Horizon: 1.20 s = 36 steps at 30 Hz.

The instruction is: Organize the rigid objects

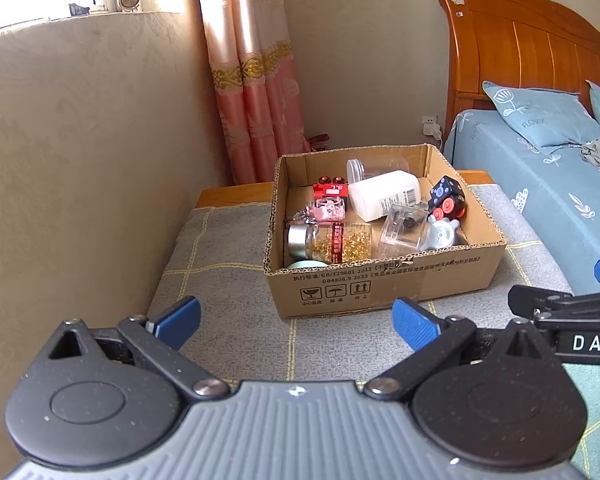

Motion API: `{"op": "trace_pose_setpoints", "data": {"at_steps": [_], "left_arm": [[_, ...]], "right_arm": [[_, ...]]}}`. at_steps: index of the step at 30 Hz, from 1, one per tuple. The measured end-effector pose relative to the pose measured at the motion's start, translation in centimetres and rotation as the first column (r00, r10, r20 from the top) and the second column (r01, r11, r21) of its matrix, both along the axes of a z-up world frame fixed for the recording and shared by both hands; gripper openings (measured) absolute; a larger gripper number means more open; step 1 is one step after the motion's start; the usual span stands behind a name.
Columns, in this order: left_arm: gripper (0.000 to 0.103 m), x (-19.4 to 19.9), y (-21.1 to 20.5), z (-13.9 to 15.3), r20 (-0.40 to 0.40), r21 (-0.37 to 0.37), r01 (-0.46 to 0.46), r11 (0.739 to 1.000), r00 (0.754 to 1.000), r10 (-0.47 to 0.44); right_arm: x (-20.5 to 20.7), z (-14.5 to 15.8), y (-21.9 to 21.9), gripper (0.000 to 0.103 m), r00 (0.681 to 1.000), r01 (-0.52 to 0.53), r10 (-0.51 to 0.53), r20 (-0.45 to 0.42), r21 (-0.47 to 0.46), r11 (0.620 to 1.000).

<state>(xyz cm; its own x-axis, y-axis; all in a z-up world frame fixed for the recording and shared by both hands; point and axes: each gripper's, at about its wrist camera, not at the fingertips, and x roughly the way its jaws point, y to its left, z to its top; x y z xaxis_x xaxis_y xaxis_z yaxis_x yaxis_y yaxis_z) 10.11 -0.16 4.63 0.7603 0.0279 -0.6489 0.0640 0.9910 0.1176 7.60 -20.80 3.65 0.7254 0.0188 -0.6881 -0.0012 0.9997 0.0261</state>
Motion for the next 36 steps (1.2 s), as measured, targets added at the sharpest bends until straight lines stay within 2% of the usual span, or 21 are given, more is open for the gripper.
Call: {"op": "trace_pose_setpoints", "data": {"at_steps": [12, 36], "left_arm": [[0.102, -0.19, -0.27, 0.15, 0.008, 0.023, -0.007, 1.000, 1.000, 0.007], [0.102, -0.36, -0.25, 0.18, 0.005, 0.023, -0.011, 1.000, 1.000, 0.011]], "right_arm": [[-0.04, 0.12, 0.18, 0.103, 1.000, -0.004, 0.004, 0.004, -0.001, 1.000], [-0.09, 0.28, 0.35, 0.103, 1.000, -0.004, 0.004, 0.006, -0.003, 1.000]]}}
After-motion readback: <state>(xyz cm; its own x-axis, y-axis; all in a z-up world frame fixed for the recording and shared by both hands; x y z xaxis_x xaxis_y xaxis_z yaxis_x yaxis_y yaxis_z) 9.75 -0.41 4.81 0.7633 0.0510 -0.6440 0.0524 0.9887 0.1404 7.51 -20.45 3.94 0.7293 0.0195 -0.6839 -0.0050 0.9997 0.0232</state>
